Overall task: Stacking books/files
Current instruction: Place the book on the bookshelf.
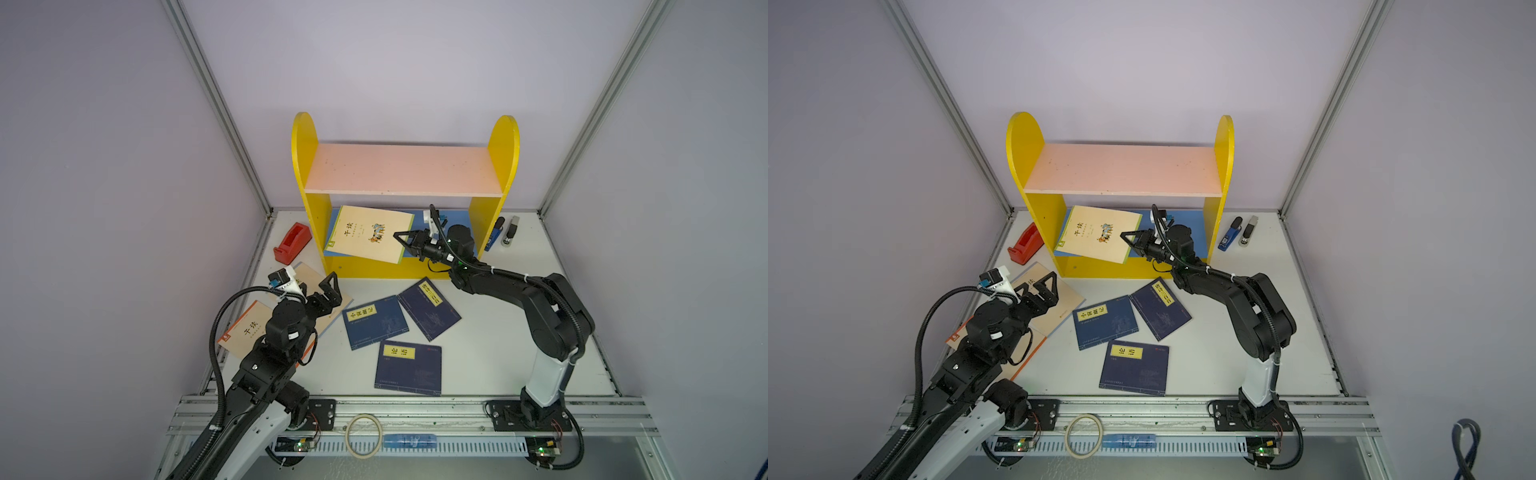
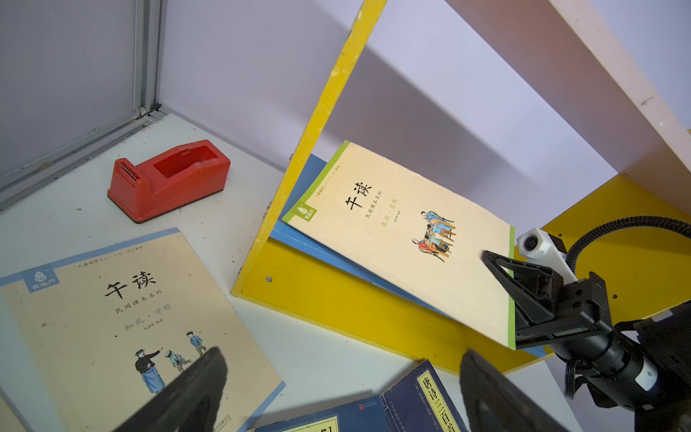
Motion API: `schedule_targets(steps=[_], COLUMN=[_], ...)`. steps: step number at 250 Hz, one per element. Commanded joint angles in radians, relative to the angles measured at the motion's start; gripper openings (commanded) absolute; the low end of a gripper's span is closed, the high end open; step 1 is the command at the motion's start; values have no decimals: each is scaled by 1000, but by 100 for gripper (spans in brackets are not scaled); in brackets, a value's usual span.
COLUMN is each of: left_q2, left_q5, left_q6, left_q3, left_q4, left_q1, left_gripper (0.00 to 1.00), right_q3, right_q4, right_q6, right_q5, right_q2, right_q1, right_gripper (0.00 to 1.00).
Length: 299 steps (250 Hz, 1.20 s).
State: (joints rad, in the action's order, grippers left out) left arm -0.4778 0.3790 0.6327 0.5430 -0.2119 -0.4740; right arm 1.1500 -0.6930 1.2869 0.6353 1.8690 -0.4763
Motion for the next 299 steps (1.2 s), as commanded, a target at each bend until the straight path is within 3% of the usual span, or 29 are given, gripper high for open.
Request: schedule_targets(steps=[1, 63, 104, 205, 255, 299], left_q2=[3, -6, -10, -17, -31, -40], left_q5=[17, 28, 20, 14, 16, 16], left_q6=[-2, 0, 7, 11, 13, 14], left_q3=[2, 4, 11, 14, 17, 17], left_q4=[8, 5, -3, -6, -7, -6], left_q1=[0, 0, 0, 0, 1, 0], left_gripper=[100, 100, 100, 100, 100, 100], right_q3=[62, 173, 244, 412, 453, 464], right_q4=[136, 320, 347, 593, 662, 780], right_q6=[-39, -129, -135, -269, -318, -403], right_q5=[65, 77, 112, 79, 67, -43], right_q2=[5, 47, 112, 201, 225, 191], right_q1=[26, 53, 59, 64, 67, 69], right_gripper=[0, 0, 0, 0, 25, 39])
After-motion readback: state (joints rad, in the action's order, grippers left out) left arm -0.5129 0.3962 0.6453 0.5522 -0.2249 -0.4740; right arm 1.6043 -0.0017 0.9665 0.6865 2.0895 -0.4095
